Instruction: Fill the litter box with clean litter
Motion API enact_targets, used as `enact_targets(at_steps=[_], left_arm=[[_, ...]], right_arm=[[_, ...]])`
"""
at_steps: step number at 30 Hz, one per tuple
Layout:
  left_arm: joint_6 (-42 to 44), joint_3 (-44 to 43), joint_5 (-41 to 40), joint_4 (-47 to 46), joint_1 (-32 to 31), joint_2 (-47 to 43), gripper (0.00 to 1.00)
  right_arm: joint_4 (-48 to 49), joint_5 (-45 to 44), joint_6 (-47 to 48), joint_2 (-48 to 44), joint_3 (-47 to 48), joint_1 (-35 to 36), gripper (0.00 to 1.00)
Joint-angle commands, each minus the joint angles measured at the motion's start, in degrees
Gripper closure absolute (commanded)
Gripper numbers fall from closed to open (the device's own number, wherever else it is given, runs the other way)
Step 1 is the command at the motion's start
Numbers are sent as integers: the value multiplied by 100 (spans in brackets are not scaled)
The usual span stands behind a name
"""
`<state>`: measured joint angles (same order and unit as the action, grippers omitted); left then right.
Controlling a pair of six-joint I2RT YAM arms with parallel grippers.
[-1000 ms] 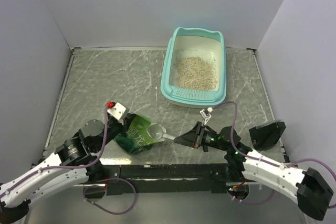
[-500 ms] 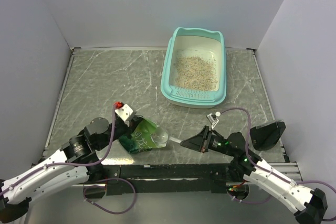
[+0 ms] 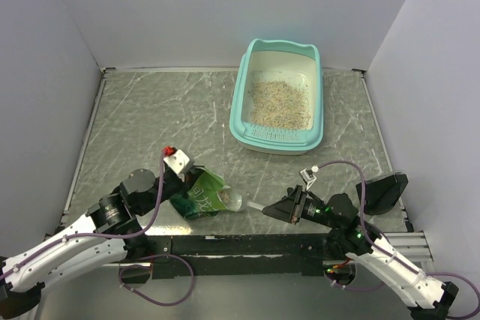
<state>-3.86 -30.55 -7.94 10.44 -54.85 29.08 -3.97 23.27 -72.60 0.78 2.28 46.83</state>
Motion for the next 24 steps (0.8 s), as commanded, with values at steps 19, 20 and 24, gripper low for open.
enact_targets(at_steps=[19, 20, 24], left_arm=[[-45, 31, -462, -77, -52, -140, 99], [-45, 31, -480, -68, -52, -148, 99], [-45, 22, -515, -68, -52, -175, 99]], right_arm=[[-2969, -384, 158, -1686, 1388, -33, 100], [-2996, -393, 167, -1677, 1441, -33, 100], [-3049, -455, 158, -1686, 1652, -33, 100]])
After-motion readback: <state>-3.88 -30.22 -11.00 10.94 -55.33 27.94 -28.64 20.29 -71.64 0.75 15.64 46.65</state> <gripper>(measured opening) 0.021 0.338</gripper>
